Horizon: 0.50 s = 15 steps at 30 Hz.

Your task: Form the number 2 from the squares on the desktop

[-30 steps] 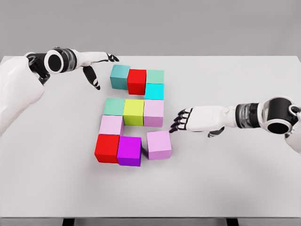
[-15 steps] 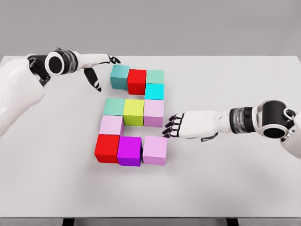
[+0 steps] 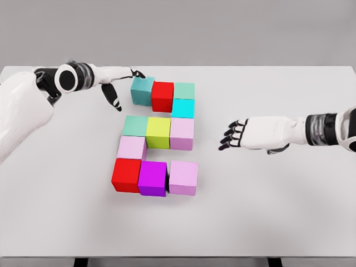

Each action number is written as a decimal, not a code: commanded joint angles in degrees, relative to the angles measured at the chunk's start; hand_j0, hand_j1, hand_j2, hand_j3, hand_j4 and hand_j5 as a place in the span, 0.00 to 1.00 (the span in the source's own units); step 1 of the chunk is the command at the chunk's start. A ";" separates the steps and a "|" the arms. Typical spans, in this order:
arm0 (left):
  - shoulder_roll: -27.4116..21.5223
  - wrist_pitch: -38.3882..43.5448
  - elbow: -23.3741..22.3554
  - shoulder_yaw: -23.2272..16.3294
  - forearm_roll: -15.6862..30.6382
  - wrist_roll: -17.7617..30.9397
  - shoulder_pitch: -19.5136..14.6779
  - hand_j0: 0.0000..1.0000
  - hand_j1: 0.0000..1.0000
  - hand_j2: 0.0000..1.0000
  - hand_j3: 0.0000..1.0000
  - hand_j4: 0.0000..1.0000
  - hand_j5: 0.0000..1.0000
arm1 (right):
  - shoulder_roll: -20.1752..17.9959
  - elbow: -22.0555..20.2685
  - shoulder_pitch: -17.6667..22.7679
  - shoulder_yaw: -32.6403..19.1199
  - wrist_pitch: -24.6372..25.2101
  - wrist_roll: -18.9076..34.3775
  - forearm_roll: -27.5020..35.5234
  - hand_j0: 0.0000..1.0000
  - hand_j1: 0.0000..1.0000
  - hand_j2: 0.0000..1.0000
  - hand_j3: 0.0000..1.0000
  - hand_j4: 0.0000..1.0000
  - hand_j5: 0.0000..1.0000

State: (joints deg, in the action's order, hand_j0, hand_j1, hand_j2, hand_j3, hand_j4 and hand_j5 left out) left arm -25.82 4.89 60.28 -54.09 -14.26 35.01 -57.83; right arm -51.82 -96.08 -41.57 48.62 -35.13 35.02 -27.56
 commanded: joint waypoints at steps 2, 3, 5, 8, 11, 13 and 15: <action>-0.20 0.03 0.98 -0.05 0.37 -0.01 0.00 1.00 1.00 1.00 1.00 1.00 1.00 | -3.28 -4.73 -0.09 4.47 0.13 -0.02 0.66 1.00 1.00 1.00 1.00 1.00 1.00; -0.20 0.03 0.98 -0.05 0.37 -0.01 0.00 1.00 1.00 1.00 1.00 1.00 1.00 | -3.02 -4.73 -0.09 4.99 0.13 -0.02 0.66 1.00 1.00 1.00 1.00 1.00 1.00; -0.29 0.03 0.98 -0.05 0.37 -0.01 0.00 1.00 1.00 1.00 1.00 1.00 1.00 | -1.00 -4.65 0.00 5.87 0.13 -0.02 0.40 1.00 1.00 1.00 1.00 1.00 1.00; -0.29 0.03 1.06 0.04 0.37 -0.01 0.00 1.00 1.00 1.00 1.00 1.00 1.00 | 1.46 -4.47 0.00 6.67 0.13 -0.02 -1.36 1.00 1.00 1.00 1.00 1.00 1.00; -1.25 0.12 0.98 0.04 2.13 -0.01 0.00 1.00 1.00 1.00 1.00 1.00 1.00 | 3.57 -4.12 0.00 7.11 0.13 -0.02 -2.85 1.00 1.00 1.00 1.00 1.00 1.00; -3.71 -0.32 1.15 0.04 5.56 -0.01 -0.26 1.00 1.00 1.00 1.00 1.00 1.00 | 4.54 -4.12 0.00 7.37 0.13 -0.02 -3.12 1.00 1.00 1.00 1.00 1.00 1.00; -5.30 -0.58 1.85 0.30 6.61 -0.01 -0.53 1.00 1.00 1.00 1.00 1.00 1.00 | 4.98 -4.12 0.00 7.46 0.13 -0.02 -3.12 1.00 1.00 1.00 1.00 1.00 1.00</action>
State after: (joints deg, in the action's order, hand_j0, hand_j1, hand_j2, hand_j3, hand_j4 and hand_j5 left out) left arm -29.60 4.57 61.85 -53.96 -9.36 35.02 -58.27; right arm -47.67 -100.21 -41.57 55.87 -35.13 35.02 -30.54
